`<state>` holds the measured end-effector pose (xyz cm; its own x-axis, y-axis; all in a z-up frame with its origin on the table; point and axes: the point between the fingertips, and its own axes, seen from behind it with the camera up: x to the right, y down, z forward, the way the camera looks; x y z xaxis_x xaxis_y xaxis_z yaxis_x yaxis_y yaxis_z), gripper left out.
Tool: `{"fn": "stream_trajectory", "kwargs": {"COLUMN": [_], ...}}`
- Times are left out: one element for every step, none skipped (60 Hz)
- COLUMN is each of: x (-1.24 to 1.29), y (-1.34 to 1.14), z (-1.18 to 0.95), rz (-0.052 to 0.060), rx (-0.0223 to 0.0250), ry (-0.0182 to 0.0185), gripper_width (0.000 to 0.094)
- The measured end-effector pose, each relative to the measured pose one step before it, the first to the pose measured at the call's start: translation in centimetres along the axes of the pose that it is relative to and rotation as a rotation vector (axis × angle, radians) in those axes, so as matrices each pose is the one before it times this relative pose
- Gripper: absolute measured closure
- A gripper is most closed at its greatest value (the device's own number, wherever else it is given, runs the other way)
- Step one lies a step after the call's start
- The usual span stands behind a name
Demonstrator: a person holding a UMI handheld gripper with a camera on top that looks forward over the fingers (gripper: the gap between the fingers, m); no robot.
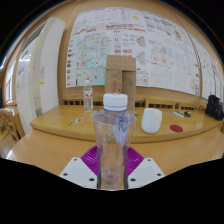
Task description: Pour water
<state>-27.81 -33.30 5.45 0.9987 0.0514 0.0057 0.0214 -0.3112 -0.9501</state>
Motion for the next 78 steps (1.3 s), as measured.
{"fn": "stream_trajectory", "kwargs": {"x": [-0.085, -0.233, -0.196, -0.131, -0.154, -0.275, -0.283, -0.315, -0.297, -0.283, -0.286, -0.147, -0.134, -0.146, -0.193, -0.225, -0.176, -0.169, -0.168, -0.199, -0.172, -0.188, -0.175, -0.579, 0.233, -0.109, -0.161, -0.109, -0.159, -0.182, -0.169, -0.568, -0.458, 0.481, -0.098, -0.048, 0.094, 0.043, 0.096, -0.439, 0.311, 0.41, 0.238, 0.287, 0.243, 0.331, 0.319, 0.331, 0.155, 0.304, 0.342, 0.298, 0.294, 0.302, 0.35, 0.425, 0.389, 0.342, 0.35, 0.415, 0.438, -0.033, 0.248, 0.207, 0.168, 0.155, 0.135, 0.162, -0.115, 0.141, 0.116, -0.099, -0.016, -0.05, -0.105, -0.095, -0.097, -0.029], "y": [-0.284, -0.44, -0.453, -0.52, -0.486, -0.613, -0.633, -0.718, -0.781, -0.877, -0.924, -0.878, -0.982, -0.897, -0.906, -0.965, -0.977, -0.99, -0.999, -0.997, -0.962, -1.023, -0.984, -0.948, -0.885, -0.848, -0.819, -0.772, -0.797, -0.772, -0.763, -0.501, -0.7, -1.049, -0.717, -0.844, -0.83, -0.772, -0.739, 0.125, -1.151, -1.034, -0.847, -0.811, -0.81, -0.782, -0.767, -0.777, -0.314, -0.739, -0.855, -0.654, -0.582, -0.533, -0.552, -0.558, -0.642, -0.552, -0.563, -0.545, 0.252, -0.896, -0.538, -0.271, -0.175, -0.142, -0.026, 0.041, 0.534, 0.059, 0.095, 0.21, 0.152, 0.134, 0.184, 0.209, 0.215, 0.075], "z": [-0.114, -0.016, -0.067, -0.083, 0.073, 0.007, 0.033, 0.031, 0.026, 0.097, 0.269, 0.159, 0.239, 0.206, 0.262, 0.288, 0.296, 0.338, 0.322, 0.38, 0.379, 0.393, 0.438, 0.63, 0.488, 0.416, 0.459, 0.436, 0.423, 0.418, 0.399, 0.439, 0.294, 0.578, 0.348, 0.302, 0.277, 0.192, 0.209, -0.061, 0.327, 0.041, 0.087, 0.082, 0.028, 0.013, -0.056, -0.029, -0.261, 0.007, 0.059, -0.071, -0.088, -0.094, -0.102, -0.114, -0.134, -0.116, -0.131, -0.106, -0.612, 0.235, 0.02, -0.067, -0.045, -0.038, 0.005, 0.002, -0.492, 0.206, 0.128, 0.046, 0.04, 0.024, 0.044, 0.065, 0.103, -0.053], "rz": [-0.0017, 0.0006, 0.0022, 0.0036, 0.0073, 0.0063, 0.0063, 0.0073, 0.0088, 0.0105, 0.0127, 0.0131, 0.0159, 0.0157, 0.0167, 0.0195, 0.0221, 0.024, 0.0248, 0.0261, 0.027, 0.0307, 0.034, 0.0383, 0.0393, 0.0442, 0.0469, 0.049, 0.0509, 0.0537, 0.0575, 0.0637, 0.0642, 0.0673, 0.0644, 0.0634, 0.0636, 0.0642, 0.0621, 0.0559, 0.0648, 0.0566, 0.0546, 0.0534, 0.0515, 0.0496, 0.0475, 0.0458, 0.0418, 0.0425, 0.0443, 0.0396, 0.0382, 0.0362, 0.0342, 0.0328, 0.0299, 0.0253, 0.0222, 0.0231, 0.0098, 0.0265, 0.02, 0.0145, 0.0101, 0.006, 0.0017, -0.0002, -0.0063, -0.0006, 0.0003, 0.0002, 0.0022, 0.0026, 0.0015, -0.0008, -0.0049, -0.0099], "rx": [0.00232, 0.00317, 0.00447, 0.00571, 0.01019, 0.00645, 0.00603, 0.00726, 0.00986, 0.01204, 0.01246, 0.01186, 0.01201, 0.0106, 0.01091, 0.01219, 0.01242, 0.01263, 0.01184, 0.01118, 0.01209, 0.01406, 0.0139, 0.01286, 0.0104, 0.00733, 0.00805, 0.00883, 0.00818, 0.00904, 0.01062, 0.01271, 0.00855, 0.00737, 0.00945, 0.01261, 0.01434, 0.01239, 0.0105, 0.01852, 0.01409, 0.01367, 0.01795, 0.01731, 0.0172, 0.0174, 0.01777, 0.01779, 0.02259, 0.01817, 0.01818, 0.0142, 0.01254, 0.01176, 0.01201, 0.01249, 0.0134, 0.01231, 0.01121, 0.01122, 0.01869, 0.00467, 0.00371, 0.00411, 0.00177, -0.00124, -0.00278, -0.00407, 0.00074, -0.00649, -0.00654, -0.00633, -0.00543, -0.00452, -0.00494, -0.00451, -0.00436, -0.00535], "ry": [-0.00709, -0.00949, -0.00996, -0.00943, -0.0125, -0.01361, -0.01574, -0.01674, -0.01582, -0.01539, -0.01352, -0.01229, -0.01324, -0.01338, -0.01501, -0.01545, -0.01512, -0.01515, -0.01703, -0.01808, -0.01797, -0.01799, -0.01766, -0.01168, -0.02535, -0.02012, -0.02027, -0.02281, -0.02565, -0.02718, -0.02614, -0.02105, -0.01826, -0.0383, -0.02706, -0.02439, -0.02245, -0.0232, -0.02377, -0.01145, -0.02337, -0.01702, -0.01369, -0.0127, -0.01138, -0.00968, -0.00906, -0.00849, -0.00537, -0.00669, -0.00742, -0.00634, -0.00645, -0.00471, -0.00174, 0.00046, 0.00101, 0.00032, 0.00164, 0.00372, 0.00579, 0.00043, -0.00349, -0.00122, 0.00073, 0.0023, 0.00372, 0.00453, 0.01056, 0.00379, 0.00426, 0.00616, 0.00241, 0.00162, 0.002, 0.00369, 0.00462, 0.00568], "gripper_width": [0.0646, 0.0644, 0.0644, 0.0646, 0.0646, 0.0646, 0.0645, 0.0646, 0.0645, 0.0646, 0.0645, 0.0646, 0.0645, 0.0646, 0.0646, 0.0646, 0.0644, 0.0645, 0.0645, 0.0645, 0.0645, 0.0645, 0.0645, 0.0647, 0.0646, 0.0645, 0.0645, 0.0647, 0.0647, 0.0648, 0.0647, 0.0646, 0.0647, 0.0646, 0.0646, 0.0647, 0.0649, 0.0648, 0.0648, 0.0648, 0.0648, 0.0647, 0.0648, 0.0647, 0.0648, 0.0648, 0.0648, 0.0646, 0.0647, 0.0648, 0.0647, 0.0648, 0.0649, 0.0649, 0.065, 0.0648, 0.0648, 0.0649, 0.065, 0.065, 0.0648, 0.0648, 0.065, 0.0649, 0.0649, 0.0649, 0.0648, 0.0648, 0.0648, 0.0647, 0.0647, 0.0648, 0.0647, 0.0648, 0.065, 0.0648, 0.0647, 0.0649]}}
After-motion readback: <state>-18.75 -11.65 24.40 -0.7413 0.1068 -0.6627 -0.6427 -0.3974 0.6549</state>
